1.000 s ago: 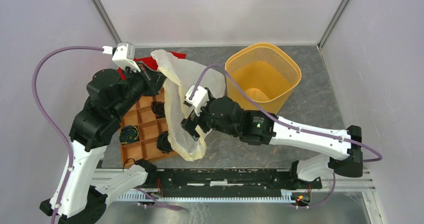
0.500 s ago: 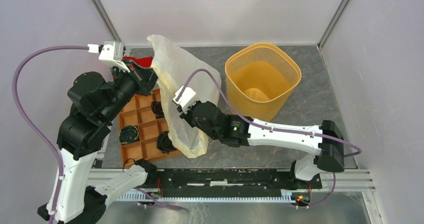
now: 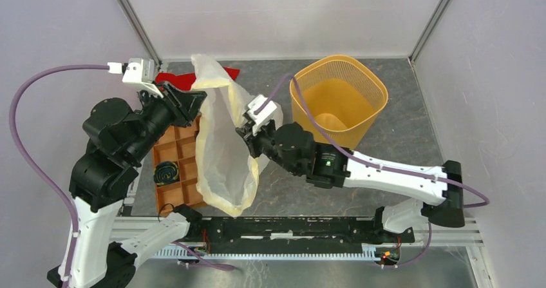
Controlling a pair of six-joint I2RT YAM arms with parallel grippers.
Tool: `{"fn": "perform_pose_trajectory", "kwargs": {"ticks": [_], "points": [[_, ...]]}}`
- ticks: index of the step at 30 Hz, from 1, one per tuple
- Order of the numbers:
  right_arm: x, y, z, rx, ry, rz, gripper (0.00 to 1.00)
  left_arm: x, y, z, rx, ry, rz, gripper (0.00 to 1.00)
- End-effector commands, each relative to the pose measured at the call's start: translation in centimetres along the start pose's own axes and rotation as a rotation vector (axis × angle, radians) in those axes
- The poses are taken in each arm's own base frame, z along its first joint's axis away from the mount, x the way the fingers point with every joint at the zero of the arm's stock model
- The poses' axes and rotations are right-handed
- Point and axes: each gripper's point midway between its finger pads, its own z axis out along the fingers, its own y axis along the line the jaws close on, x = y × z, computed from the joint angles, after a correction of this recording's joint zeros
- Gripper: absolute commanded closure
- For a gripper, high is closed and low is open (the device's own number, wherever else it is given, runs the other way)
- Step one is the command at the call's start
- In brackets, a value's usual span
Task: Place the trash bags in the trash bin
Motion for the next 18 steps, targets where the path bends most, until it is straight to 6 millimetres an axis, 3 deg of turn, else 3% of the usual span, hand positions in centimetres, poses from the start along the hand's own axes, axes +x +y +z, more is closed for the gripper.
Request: {"fn": "perform_pose_trajectory", "kwargs": {"ticks": [1, 2, 4, 7, 12, 18], "points": [[-5.1, 0.5, -1.5, -0.092, -0.130, 0.282, 1.00, 2.2, 2.3, 0.0, -0.109, 0.078, 0.015, 0.54], [-5.7, -0.1, -1.4, -0.092, -0.151, 0.317, 1.00, 2.1, 2.0, -0.5, -0.095, 0.085, 0.018, 0.38], [-6.4, -1.5, -0.9, -0.061, -0.181, 0.390, 1.00, 2.2, 1.1, -2.0, -0.038, 0.103, 0.034, 0.17], [-6.3, -3.8, -0.1, 0.009, -0.180, 0.485, 1.00, 2.8, 1.1, -4.7, -0.010, 0.099, 0.027, 0.01], [-6.8, -6.3, 0.2, 0.057, -0.208, 0.602, 1.00, 5.7, 3.2, -8.0, -0.096, 0.113, -0.104, 0.00], [-7.6, -8.9, -0.3, 0.146, -0.256, 0.629, 1.00, 10.9, 3.9, -10.5, -0.082, 0.193, -0.229, 0.00]]}}
